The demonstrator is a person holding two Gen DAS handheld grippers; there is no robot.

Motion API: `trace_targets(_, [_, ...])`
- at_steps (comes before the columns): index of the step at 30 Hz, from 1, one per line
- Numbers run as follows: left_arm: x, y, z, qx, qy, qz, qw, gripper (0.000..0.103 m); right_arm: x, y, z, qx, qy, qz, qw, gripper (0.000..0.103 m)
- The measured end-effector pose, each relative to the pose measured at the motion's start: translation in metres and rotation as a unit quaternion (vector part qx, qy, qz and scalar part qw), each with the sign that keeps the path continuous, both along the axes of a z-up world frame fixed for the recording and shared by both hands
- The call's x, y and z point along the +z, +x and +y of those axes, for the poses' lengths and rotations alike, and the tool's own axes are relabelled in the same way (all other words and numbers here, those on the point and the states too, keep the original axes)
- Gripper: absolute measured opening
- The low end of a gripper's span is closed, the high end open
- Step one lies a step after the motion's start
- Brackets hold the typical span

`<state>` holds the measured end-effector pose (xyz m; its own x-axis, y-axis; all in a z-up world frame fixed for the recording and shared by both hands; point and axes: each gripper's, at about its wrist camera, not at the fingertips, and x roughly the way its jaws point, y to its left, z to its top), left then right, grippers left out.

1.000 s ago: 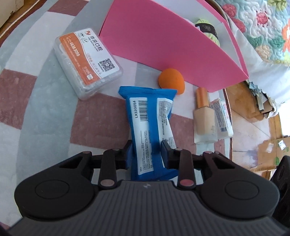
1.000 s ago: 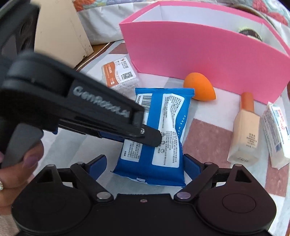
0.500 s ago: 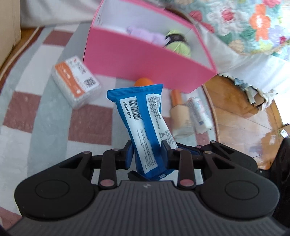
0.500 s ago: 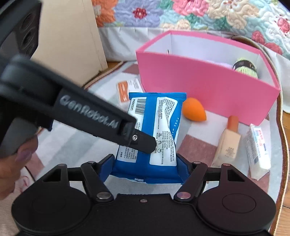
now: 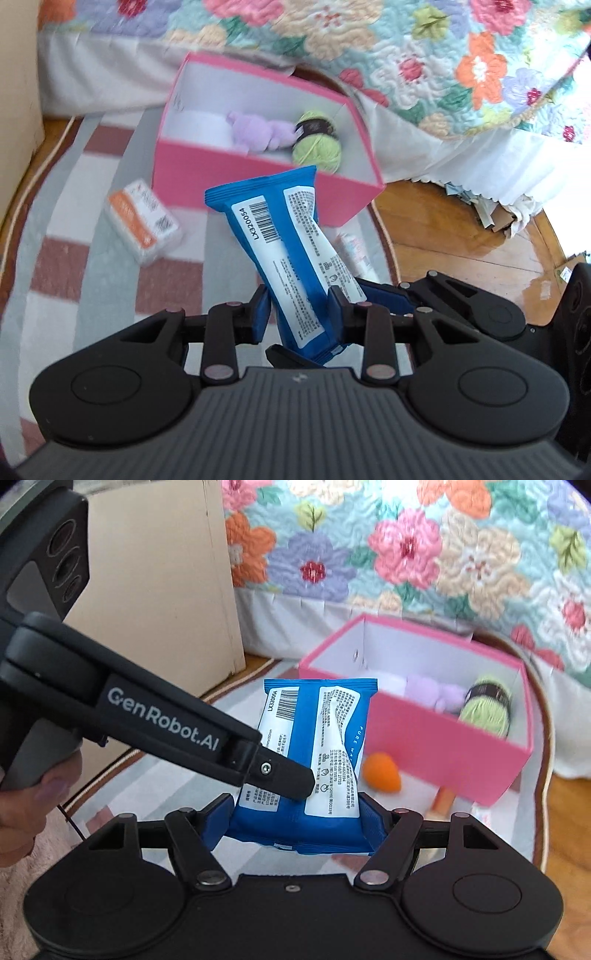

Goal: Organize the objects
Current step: 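Lift the blue wipes packet with the left gripper toward the box, then lower the wipes packet into the pink box and open the left gripper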

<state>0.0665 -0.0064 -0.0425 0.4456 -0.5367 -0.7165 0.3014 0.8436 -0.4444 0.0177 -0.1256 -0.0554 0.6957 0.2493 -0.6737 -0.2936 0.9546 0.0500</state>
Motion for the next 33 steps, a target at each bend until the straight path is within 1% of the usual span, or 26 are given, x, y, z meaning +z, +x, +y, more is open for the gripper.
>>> trace_targets(3, [0.022,0.008,-0.006,-0.01,0.007,-0.021,0.9997,0.032,0.014,0.01,-0.004,0.006,-0.017,-0.023,1.0,0.076])
trace_targets(7, [0.046,0.028,-0.012,-0.014,0.003,-0.029,0.9995,0.033,0.037,0.024,-0.012,0.022,-0.035,-0.043,0.998,0.075])
trace_targets(12, [0.063,0.067,-0.018,-0.018,0.002,-0.008,0.9998,0.035,0.056,0.058,-0.026,0.047,-0.044,-0.029,0.997,0.075])
trace_targets(16, [0.066,0.106,-0.028,-0.021,0.018,0.028,0.9992,0.036,0.058,0.092,-0.036,0.071,-0.045,0.001,0.996,0.075])
trace_targets(20, [0.056,0.149,-0.037,-0.012,0.026,0.076,0.9967,0.036,0.049,0.129,-0.046,0.082,-0.04,0.042,0.995,0.074])
trace_targets(23, [0.042,0.182,-0.044,-0.007,0.029,0.114,0.993,0.036,0.036,0.157,-0.056,0.09,-0.034,0.079,0.992,0.074])
trace_targets(25, [0.029,0.201,-0.049,-0.005,0.033,0.139,0.9897,0.036,0.025,0.181,-0.066,0.088,-0.015,0.115,0.989,0.074])
trace_targets(29, [-0.004,0.234,-0.059,-0.007,0.05,0.168,0.9845,0.037,-0.007,0.222,-0.09,0.053,0.048,0.171,0.983,0.072])
trace_targets(31, [-0.023,0.247,-0.06,-0.003,0.049,0.19,0.9805,0.037,-0.024,0.232,-0.097,0.044,0.067,0.186,0.979,0.072])
trace_targets(33, [-0.037,0.253,-0.06,0.001,0.047,0.209,0.9767,0.037,-0.038,0.238,-0.098,0.049,0.067,0.195,0.977,0.071])
